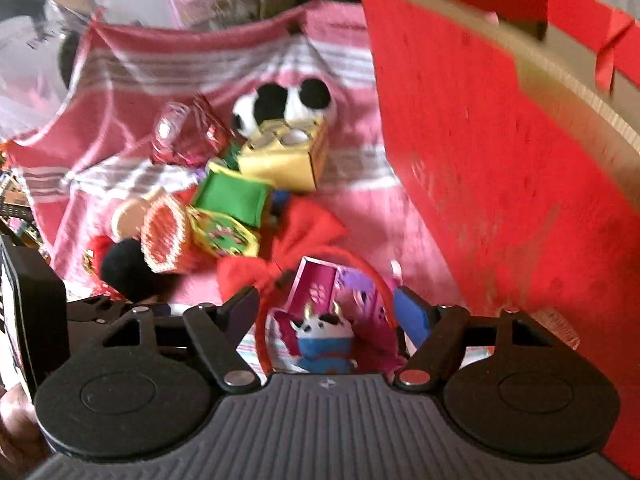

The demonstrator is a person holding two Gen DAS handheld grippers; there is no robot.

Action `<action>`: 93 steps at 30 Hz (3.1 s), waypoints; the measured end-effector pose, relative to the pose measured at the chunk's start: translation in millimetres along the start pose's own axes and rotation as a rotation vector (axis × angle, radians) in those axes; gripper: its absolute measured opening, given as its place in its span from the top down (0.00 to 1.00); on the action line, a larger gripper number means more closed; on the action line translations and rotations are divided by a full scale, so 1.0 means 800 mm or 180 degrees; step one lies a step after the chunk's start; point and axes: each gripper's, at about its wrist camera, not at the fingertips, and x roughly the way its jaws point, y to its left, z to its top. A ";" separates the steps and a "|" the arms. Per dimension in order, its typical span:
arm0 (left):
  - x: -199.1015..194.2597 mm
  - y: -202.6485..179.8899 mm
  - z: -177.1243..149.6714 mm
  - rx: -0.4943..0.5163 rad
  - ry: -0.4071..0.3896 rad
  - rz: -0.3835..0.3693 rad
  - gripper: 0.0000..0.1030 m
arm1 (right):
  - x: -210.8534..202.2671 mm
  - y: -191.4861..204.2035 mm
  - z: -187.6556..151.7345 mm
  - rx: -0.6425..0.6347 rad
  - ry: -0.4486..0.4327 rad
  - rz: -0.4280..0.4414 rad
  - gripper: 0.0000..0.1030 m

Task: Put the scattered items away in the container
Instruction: 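Move the right gripper back over the toys on the cloth, then position the right gripper around the band of the red bow headband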

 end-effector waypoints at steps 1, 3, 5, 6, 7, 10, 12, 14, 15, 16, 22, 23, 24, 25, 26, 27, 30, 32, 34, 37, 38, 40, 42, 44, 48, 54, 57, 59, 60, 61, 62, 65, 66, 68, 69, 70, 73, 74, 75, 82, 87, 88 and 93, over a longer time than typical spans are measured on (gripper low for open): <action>0.005 0.000 -0.001 -0.0004 0.0019 0.0001 0.13 | 0.005 -0.001 -0.001 -0.0009 0.0023 -0.0029 0.26; 0.015 -0.001 -0.001 0.0002 0.0054 0.0014 0.13 | 0.018 -0.004 0.000 -0.0014 0.0074 -0.0103 0.27; 0.024 -0.003 0.001 -0.0008 0.0082 0.0033 0.14 | 0.029 -0.008 0.002 0.0038 0.0122 -0.0145 0.27; 0.026 -0.005 0.002 -0.0013 0.0096 0.0027 0.14 | 0.033 -0.010 0.004 0.0067 0.0140 -0.0151 0.27; 0.028 -0.006 0.002 -0.0016 0.0107 0.0019 0.14 | 0.037 -0.011 0.005 0.0077 0.0150 -0.0153 0.27; 0.033 -0.011 0.001 0.0007 0.0117 0.0023 0.14 | 0.046 -0.012 0.007 0.0069 0.0168 -0.0164 0.27; 0.037 -0.015 0.002 0.0026 0.0121 0.0039 0.14 | 0.052 -0.013 0.010 0.0056 0.0179 -0.0183 0.29; 0.042 -0.018 0.003 0.0021 0.0125 0.0051 0.14 | 0.059 -0.015 0.013 0.0052 0.0197 -0.0211 0.31; 0.043 -0.021 0.004 0.0020 0.0131 0.0046 0.14 | 0.063 -0.015 0.014 0.0050 0.0206 -0.0228 0.31; 0.045 -0.022 0.004 0.0021 0.0136 0.0043 0.14 | 0.066 -0.015 0.015 0.0045 0.0218 -0.0234 0.31; 0.056 -0.028 0.002 0.0019 0.0178 0.0058 0.14 | 0.086 -0.015 0.015 -0.0014 0.0282 -0.0249 0.33; 0.057 -0.028 0.002 0.0024 0.0187 0.0066 0.14 | 0.089 -0.015 0.015 -0.0027 0.0295 -0.0256 0.37; 0.059 -0.029 0.002 0.0034 0.0198 0.0075 0.14 | 0.092 -0.015 0.014 -0.0045 0.0301 -0.0276 0.40; 0.060 -0.029 0.002 0.0042 0.0205 0.0080 0.15 | 0.094 -0.015 0.013 -0.0075 0.0295 -0.0299 0.41; 0.061 -0.029 0.002 0.0051 0.0208 0.0086 0.15 | 0.095 -0.014 0.012 -0.0102 0.0291 -0.0311 0.43; 0.062 -0.030 0.001 0.0060 0.0214 0.0093 0.15 | 0.096 -0.014 0.011 -0.0129 0.0278 -0.0318 0.45; 0.069 -0.030 0.000 0.0082 0.0253 0.0149 0.16 | 0.096 -0.011 0.009 -0.0212 0.0241 -0.0367 0.50; 0.072 -0.028 -0.002 0.0065 0.0272 0.0162 0.15 | 0.096 -0.009 0.007 -0.0259 0.0225 -0.0402 0.51; 0.071 -0.024 -0.003 0.0010 0.0270 0.0165 0.15 | 0.095 -0.008 0.006 -0.0282 0.0233 -0.0412 0.51; 0.070 -0.014 -0.006 -0.0071 0.0271 0.0233 0.19 | 0.088 -0.008 0.004 -0.0239 0.0276 -0.0277 0.55; 0.070 -0.011 -0.007 -0.0086 0.0270 0.0259 0.18 | 0.088 -0.005 0.003 -0.0268 0.0300 -0.0259 0.54; 0.068 -0.004 -0.009 -0.0116 0.0275 0.0282 0.18 | 0.090 -0.002 0.001 -0.0310 0.0357 -0.0228 0.54; 0.064 0.002 -0.015 -0.0155 0.0285 0.0295 0.18 | 0.091 -0.005 -0.003 -0.0238 0.0418 -0.0187 0.55; 0.061 0.005 -0.022 -0.0157 0.0293 0.0304 0.18 | 0.091 -0.006 -0.009 -0.0148 0.0505 -0.0078 0.57; 0.050 0.011 -0.036 -0.0178 0.0310 0.0330 0.16 | 0.087 0.002 -0.023 -0.0093 0.0590 -0.0003 0.57; 0.027 0.026 -0.063 -0.0145 0.0286 0.0359 0.22 | 0.070 0.030 -0.053 -0.0203 0.0767 0.0329 0.56; 0.022 0.037 -0.072 -0.0179 0.0276 0.0441 0.21 | 0.068 0.044 -0.064 -0.0275 0.0861 0.0462 0.56; 0.023 0.045 -0.074 -0.0224 0.0302 0.0454 0.22 | 0.067 0.047 -0.064 -0.0308 0.0838 0.0422 0.56; 0.021 0.051 -0.078 -0.0254 0.0305 0.0418 0.22 | 0.065 0.046 -0.063 -0.0309 0.0813 0.0382 0.56; 0.020 0.052 -0.077 -0.0256 0.0295 0.0404 0.22 | 0.064 0.045 -0.062 -0.0312 0.0785 0.0342 0.56; 0.019 0.051 -0.077 -0.0232 0.0280 0.0401 0.22 | 0.062 0.043 -0.060 -0.0311 0.0750 0.0302 0.56; 0.022 0.038 -0.072 -0.0036 0.0230 0.0389 0.22 | 0.064 0.037 -0.057 -0.0265 0.0725 0.0192 0.56; 0.025 0.033 -0.069 0.0027 0.0215 0.0373 0.22 | 0.066 0.036 -0.058 -0.0251 0.0729 0.0161 0.56; 0.027 0.025 -0.066 0.0145 0.0166 0.0350 0.22 | 0.070 0.038 -0.058 -0.0221 0.0723 0.0105 0.57; 0.030 0.017 -0.061 0.0194 0.0144 0.0347 0.22 | 0.072 0.039 -0.058 -0.0209 0.0712 0.0088 0.60; 0.033 0.014 -0.058 0.0234 0.0126 0.0342 0.22 | 0.074 0.041 -0.057 -0.0191 0.0700 0.0061 0.61; 0.041 0.005 -0.044 0.0331 0.0054 0.0326 0.22 | 0.078 0.045 -0.058 -0.0179 0.0698 -0.0034 0.63; 0.044 0.003 -0.042 0.0363 0.0028 0.0311 0.26 | 0.078 0.048 -0.060 -0.0202 0.0694 -0.0055 0.63; 0.048 0.001 -0.039 0.0408 -0.0004 0.0275 0.35 | 0.076 0.051 -0.062 -0.0231 0.0686 -0.0061 0.63; 0.037 0.004 -0.048 0.0493 -0.0080 0.0026 0.75 | 0.067 0.057 -0.061 -0.0328 0.0614 -0.0190 0.63; 0.036 0.031 -0.052 0.0419 -0.0040 -0.0032 0.78 | 0.072 0.066 -0.053 -0.0483 0.0538 -0.0275 0.65; 0.029 0.026 -0.058 0.0401 -0.0027 -0.0035 0.78 | 0.075 0.070 -0.052 -0.0537 0.0537 -0.0291 0.65; 0.021 0.018 -0.070 0.0489 0.0017 -0.0048 0.77 | 0.102 0.090 -0.051 -0.0754 0.0590 -0.0304 0.79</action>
